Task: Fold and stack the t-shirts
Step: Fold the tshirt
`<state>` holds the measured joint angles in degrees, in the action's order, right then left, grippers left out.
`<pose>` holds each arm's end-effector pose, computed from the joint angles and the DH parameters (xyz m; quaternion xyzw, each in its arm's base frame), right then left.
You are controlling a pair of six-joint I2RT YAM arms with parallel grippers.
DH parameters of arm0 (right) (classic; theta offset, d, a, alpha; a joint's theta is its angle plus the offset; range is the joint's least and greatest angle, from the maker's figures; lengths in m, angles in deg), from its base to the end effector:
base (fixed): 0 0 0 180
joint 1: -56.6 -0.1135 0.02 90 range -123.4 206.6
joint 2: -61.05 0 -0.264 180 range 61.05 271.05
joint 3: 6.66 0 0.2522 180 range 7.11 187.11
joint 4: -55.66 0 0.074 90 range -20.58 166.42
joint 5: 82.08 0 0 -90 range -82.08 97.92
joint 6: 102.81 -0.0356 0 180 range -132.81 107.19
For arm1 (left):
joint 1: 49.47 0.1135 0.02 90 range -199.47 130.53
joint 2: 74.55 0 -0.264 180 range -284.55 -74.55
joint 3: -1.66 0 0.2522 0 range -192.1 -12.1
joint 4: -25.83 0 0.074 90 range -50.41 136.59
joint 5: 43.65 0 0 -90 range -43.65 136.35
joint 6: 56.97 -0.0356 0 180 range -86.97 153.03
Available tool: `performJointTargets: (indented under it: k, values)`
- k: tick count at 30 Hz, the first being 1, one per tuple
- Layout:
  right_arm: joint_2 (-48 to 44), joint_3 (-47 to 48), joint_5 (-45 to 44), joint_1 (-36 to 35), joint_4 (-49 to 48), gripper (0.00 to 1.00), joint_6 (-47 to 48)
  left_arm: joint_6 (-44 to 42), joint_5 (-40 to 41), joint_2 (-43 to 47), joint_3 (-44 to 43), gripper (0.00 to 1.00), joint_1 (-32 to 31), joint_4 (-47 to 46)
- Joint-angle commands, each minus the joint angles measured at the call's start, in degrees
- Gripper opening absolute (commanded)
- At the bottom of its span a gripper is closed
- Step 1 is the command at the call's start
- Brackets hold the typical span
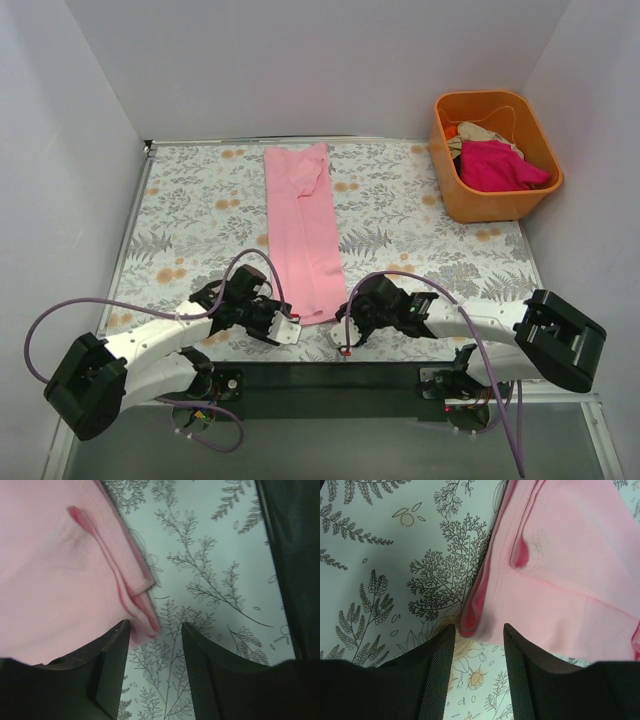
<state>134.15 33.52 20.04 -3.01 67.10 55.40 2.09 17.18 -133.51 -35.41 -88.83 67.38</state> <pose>0.1113 0.2046 0.1530 -0.8412 0.3663 0.0681 0.3919 0.1165 -0.1180 0.1517 0.5896 0.7368 -0.2607 0.2037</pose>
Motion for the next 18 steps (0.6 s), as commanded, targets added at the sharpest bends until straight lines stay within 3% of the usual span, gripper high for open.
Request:
performJointTargets:
  k: [1,6,8,11,12,13,15,18]
  values:
    - [2.2,0.4,0.2,-0.3,-0.7,0.43,1.8,1.1,2.5,-1.9,0.5,0.43,-0.6,-7.0]
    - [3.9,-0.7,-0.2,-0.3,-1.2,0.38,3.3,0.1,4.2,-3.9,1.6,0.38,-0.8,-9.4]
    - [4.2,-0.6,-0.3,-0.3,-1.4,0.34,3.3,0.0,4.6,-3.8,2.3,0.31,-0.8,-9.9]
    - [5.2,-0.2,-0.6,-0.3,-1.6,0.20,3.0,-0.2,4.7,-2.5,2.8,0.18,-0.8,-9.6]
    - [5.3,-0.1,-0.7,-0.3,-1.5,0.15,2.6,-0.3,4.0,-1.4,2.9,0.09,-0.8,-9.0]
    - [5.1,0.0,-0.7,-0.3,-1.5,0.02,2.3,-1.0,3.6,-0.6,2.9,0.06,-0.8,-8.2]
    - [3.6,0.6,0.1,-0.3,-0.1,0.01,1.1,-1.8,2.1,2.2,2.6,0.00,-0.8,-5.0]
    - [0.1,2.4,1.9,-1.2,2.7,0.01,-2.2,-1.9,-1.8,6.5,0.8,0.00,-0.8,0.8]
